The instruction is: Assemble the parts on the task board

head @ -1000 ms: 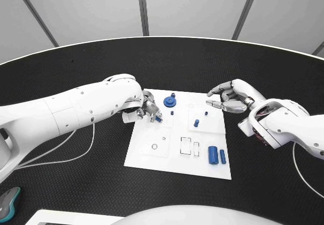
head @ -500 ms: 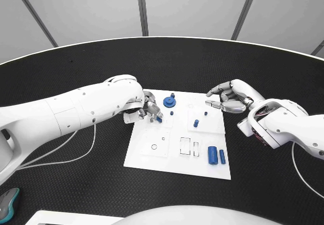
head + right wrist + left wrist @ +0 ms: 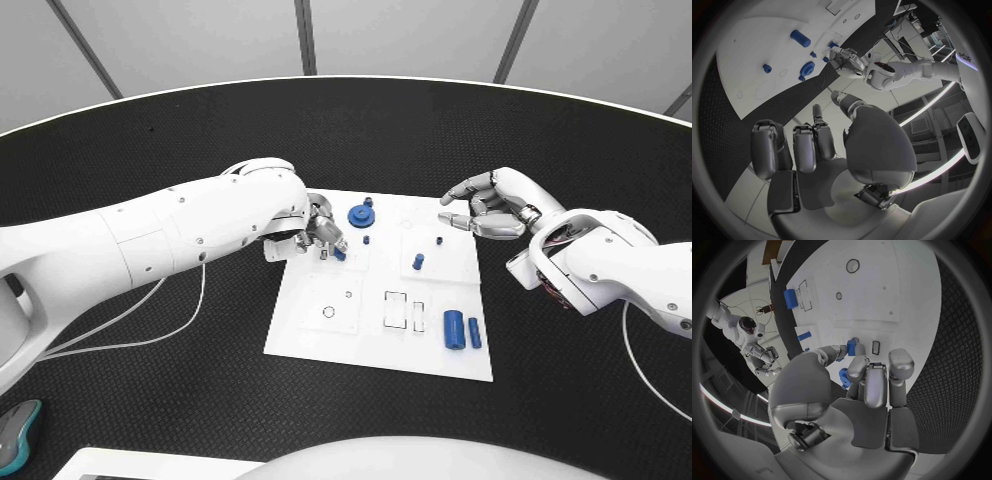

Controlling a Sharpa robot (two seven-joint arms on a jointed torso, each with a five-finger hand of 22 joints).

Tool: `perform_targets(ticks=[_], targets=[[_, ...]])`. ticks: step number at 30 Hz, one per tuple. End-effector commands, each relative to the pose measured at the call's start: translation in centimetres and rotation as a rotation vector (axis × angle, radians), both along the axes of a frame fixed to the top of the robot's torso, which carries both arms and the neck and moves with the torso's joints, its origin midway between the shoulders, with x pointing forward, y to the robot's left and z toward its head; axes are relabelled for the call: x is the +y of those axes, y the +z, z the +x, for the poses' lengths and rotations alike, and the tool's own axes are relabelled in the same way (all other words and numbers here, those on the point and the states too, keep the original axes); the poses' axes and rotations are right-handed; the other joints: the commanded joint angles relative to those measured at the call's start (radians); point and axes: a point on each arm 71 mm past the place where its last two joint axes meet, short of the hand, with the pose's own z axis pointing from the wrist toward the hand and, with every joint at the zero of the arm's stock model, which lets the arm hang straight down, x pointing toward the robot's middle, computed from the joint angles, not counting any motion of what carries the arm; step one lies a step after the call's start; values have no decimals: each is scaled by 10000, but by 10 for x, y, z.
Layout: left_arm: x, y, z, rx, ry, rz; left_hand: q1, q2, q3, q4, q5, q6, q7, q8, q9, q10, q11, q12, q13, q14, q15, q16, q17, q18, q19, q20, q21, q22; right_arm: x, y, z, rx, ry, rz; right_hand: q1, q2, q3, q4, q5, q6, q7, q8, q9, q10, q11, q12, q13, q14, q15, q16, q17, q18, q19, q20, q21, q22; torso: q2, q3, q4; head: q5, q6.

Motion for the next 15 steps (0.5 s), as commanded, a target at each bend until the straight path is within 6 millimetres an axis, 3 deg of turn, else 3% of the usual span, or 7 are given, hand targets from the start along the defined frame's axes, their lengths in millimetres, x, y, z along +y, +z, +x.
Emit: perform_targets(ticks=[1,15], targets=[[0,0,0,-6,-18,75,43,51,1682,-1750,54,57,4,35,9,58,-17,43,5,399,-56,18,13,-199,81,5,55,-10,0,0,0,-1,0,1,-25,33,7,55,34,-79,-24,46,-11,16,-45,-24,1156,738,-95,-17,1380,149,365,-78,-37,1260,-8,1,1,-8,-6],[-2,1,2,-219,6,170,45,45,1679,-1757,69,64,1,37,10,64,-20,47,8,400,-59,19,15,-201,88,6,62,3,0,0,0,-4,5,4,-25,33,7,55,34,-79,-24,46,-11,16,-45,-24,1156,738,-95,-17,1380,149,365,-78,-37,1260,-1,7,0,-19,-26]])
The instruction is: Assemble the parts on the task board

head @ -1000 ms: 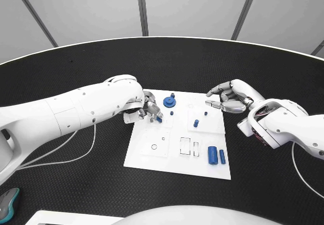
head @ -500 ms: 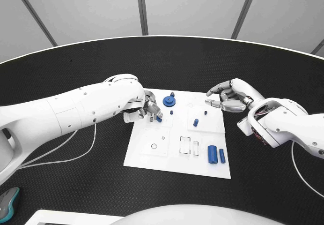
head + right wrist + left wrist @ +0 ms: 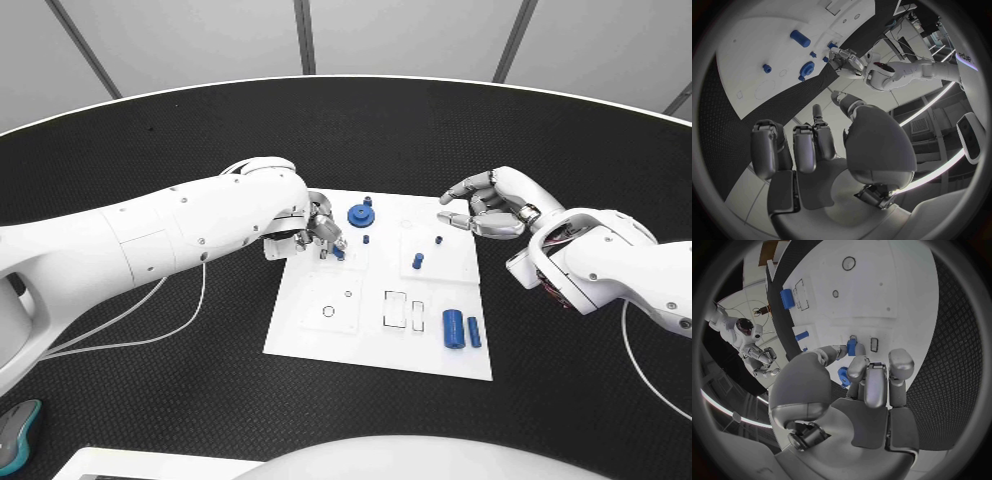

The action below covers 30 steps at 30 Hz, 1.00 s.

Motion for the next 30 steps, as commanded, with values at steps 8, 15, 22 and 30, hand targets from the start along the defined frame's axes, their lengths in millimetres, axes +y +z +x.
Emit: perform_targets(ticks=[8,15,22,30], targets=[[-3,-1,-1,123,-180,64,37,26,1676,-1765,80,72,-5,46,12,68,-25,48,6,400,-62,19,18,-206,99,6,71,23,0,0,0,12,9,-2,-25,33,7,55,35,-79,-24,46,-12,16,-45,-24,1156,738,-95,-17,1380,150,365,-78,-37,1262,2,4,-1,-3,-37],[-2,-1,-1,185,-211,113,40,17,1672,-1774,85,76,-8,48,12,79,-27,61,23,399,-64,17,12,-205,95,6,69,15,0,0,0,21,10,-4,-25,33,7,55,35,-79,-24,46,-12,16,-45,-24,1156,738,-95,-17,1380,150,365,-78,-37,1262,-6,1,3,-10,-72],[-2,-1,-1,154,-168,105,45,6,1668,-1785,91,82,-11,49,12,88,-30,70,33,399,-66,17,12,-207,103,7,75,29,0,0,0,23,11,-4,-25,33,7,55,35,-79,-24,46,-12,16,-45,-24,1156,738,-95,-17,1380,150,365,-78,-37,1262,-4,-1,2,-8,-74],[-3,-1,-1,119,-159,82,49,-1,1666,-1793,98,90,-13,51,12,99,-33,80,46,400,-69,18,15,-208,106,7,78,33,0,0,0,26,17,-3,-25,33,7,55,35,-79,-24,46,-12,16,-45,-24,1156,738,-95,-17,1380,150,365,-78,-37,1262,3,-4,-3,-9,-89]])
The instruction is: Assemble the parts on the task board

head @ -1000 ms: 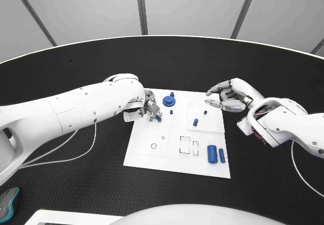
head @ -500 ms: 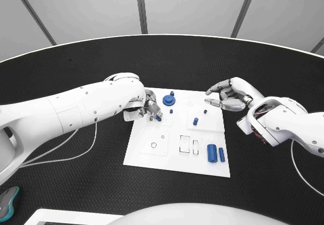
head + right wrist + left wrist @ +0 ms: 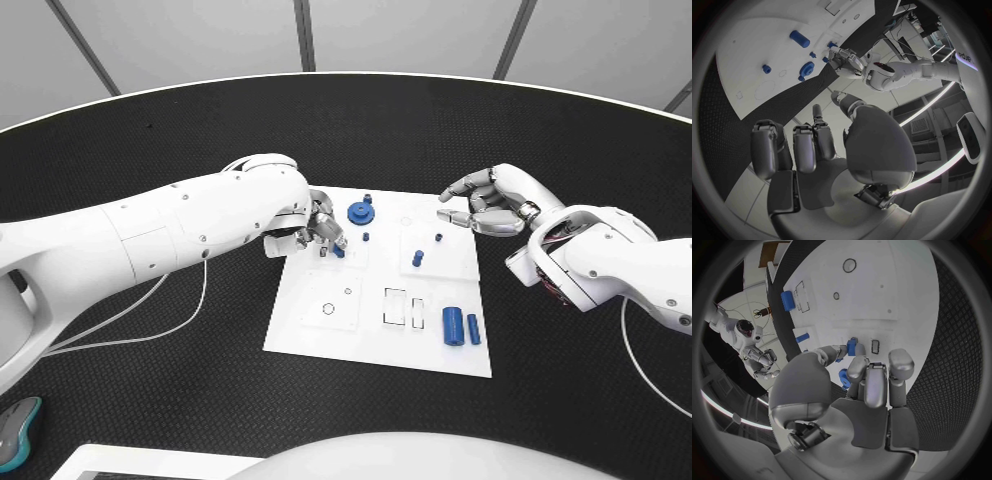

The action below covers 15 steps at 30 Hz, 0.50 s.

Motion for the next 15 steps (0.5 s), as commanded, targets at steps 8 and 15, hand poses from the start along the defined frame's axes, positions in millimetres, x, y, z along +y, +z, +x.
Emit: perform_targets(ticks=[8,15], targets=[[-1,0,0,58,-49,47,73,-4,1687,-1783,98,95,-3,70,8,105,-5,92,68,400,-74,17,6,-210,81,-30,51,27,0,0,0,11,3,-2,-25,33,7,55,35,-79,-24,46,-11,16,-45,-24,1149,738,-95,-17,1375,150,365,-78,-37,1263,1,0,3,-7,-36],[-1,-1,0,110,-76,99,81,-47,1678,-1811,225,142,-15,76,4,150,-18,129,102,402,-84,18,12,-220,110,-35,80,79,0,0,0,18,7,-4,-25,33,7,55,35,-79,-24,46,-11,16,-45,-24,1149,738,-95,-17,1375,150,365,-78,-37,1263,-5,1,-1,-8,-47]])
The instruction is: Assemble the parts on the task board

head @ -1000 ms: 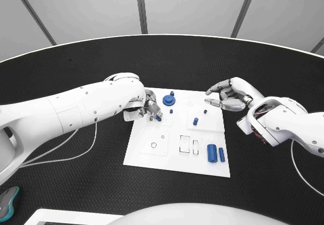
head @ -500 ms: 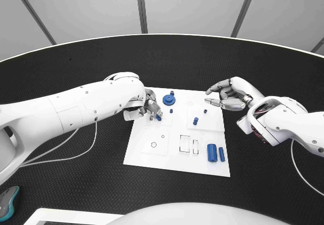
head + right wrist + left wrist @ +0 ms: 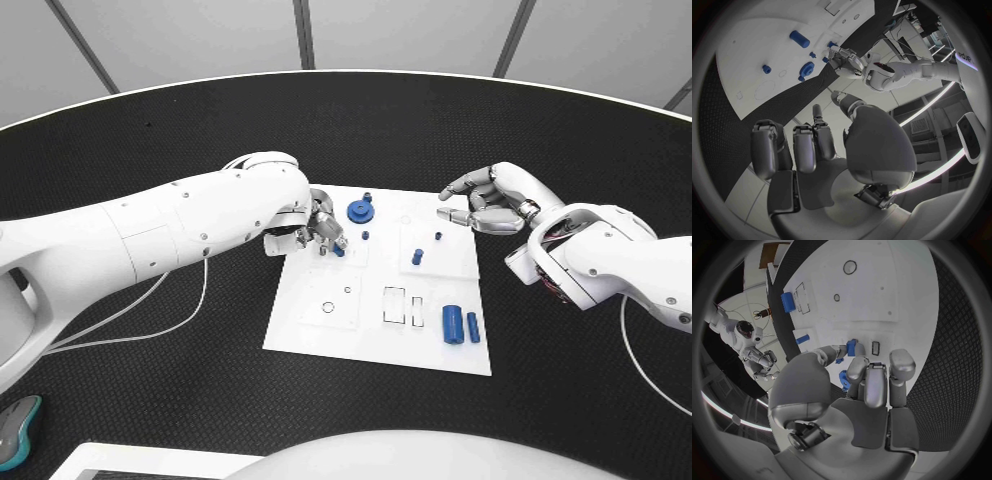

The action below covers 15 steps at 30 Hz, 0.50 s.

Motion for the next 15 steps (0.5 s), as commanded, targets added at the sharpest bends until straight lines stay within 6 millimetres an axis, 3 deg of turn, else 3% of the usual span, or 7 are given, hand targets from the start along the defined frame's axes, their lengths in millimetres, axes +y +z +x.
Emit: perform_targets(ticks=[1,15], targets=[[0,0,0,-14,21,1,133,4,1706,-1784,63,70,22,27,5,57,0,67,13,402,-84,20,14,-67,81,-7,39,16,0,0,0,2,1,-1,-25,33,7,55,35,-79,-24,46,-11,16,-45,-24,1151,738,-95,-17,1376,149,365,-78,-37,1264,-6,3,1,-4,-5],[0,0,1,3,27,37,131,-22,1699,-1791,193,102,14,32,2,88,-7,95,40,403,-91,19,14,-71,93,-12,54,38,0,0,0,9,10,-4,-38,26,-9,86,51,-87,-29,70,-13,28,-49,-15,1158,740,-99,-24,1370,150,370,-83,-45,1260,-6,8,-1,-26,-7]])
